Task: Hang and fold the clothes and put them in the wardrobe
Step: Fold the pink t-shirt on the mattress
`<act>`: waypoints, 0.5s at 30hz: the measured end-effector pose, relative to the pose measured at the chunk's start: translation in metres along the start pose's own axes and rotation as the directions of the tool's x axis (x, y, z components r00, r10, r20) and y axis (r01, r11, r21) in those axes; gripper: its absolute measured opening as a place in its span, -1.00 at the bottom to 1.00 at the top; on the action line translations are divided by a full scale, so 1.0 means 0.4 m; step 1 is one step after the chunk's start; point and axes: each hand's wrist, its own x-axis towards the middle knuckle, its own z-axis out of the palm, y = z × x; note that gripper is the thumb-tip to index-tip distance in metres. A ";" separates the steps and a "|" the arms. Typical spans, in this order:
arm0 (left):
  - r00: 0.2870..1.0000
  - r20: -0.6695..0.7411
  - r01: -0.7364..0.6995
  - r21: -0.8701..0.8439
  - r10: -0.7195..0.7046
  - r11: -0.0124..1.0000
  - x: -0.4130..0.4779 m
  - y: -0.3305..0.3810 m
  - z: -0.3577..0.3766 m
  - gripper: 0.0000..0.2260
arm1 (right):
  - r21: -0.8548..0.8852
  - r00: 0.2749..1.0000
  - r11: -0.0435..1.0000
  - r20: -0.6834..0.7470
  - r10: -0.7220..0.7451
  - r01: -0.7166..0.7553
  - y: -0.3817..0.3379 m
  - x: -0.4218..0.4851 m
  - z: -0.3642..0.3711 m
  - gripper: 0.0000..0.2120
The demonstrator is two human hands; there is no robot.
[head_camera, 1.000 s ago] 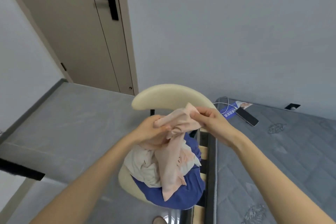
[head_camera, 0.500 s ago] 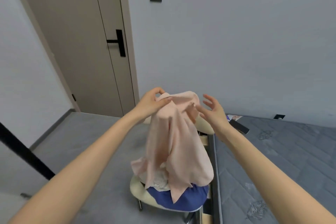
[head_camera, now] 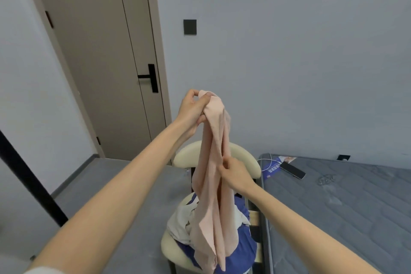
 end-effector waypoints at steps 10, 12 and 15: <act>0.966 -0.254 0.057 0.080 -0.035 0.995 0.050 -0.045 -0.132 -0.81 | 0.210 0.911 0.962 -0.405 -0.075 0.173 -0.090 0.080 -0.234 -0.83; 0.976 -0.206 0.114 0.211 -0.070 0.971 0.043 -0.060 -0.133 -0.81 | 0.200 0.911 0.955 -0.394 -0.125 0.217 -0.118 0.092 -0.264 -0.80; 0.989 -0.139 0.116 0.539 -0.048 0.834 0.033 -0.086 -0.123 -0.72 | 0.174 0.923 0.952 -0.339 -0.183 0.253 -0.146 0.107 -0.281 -0.82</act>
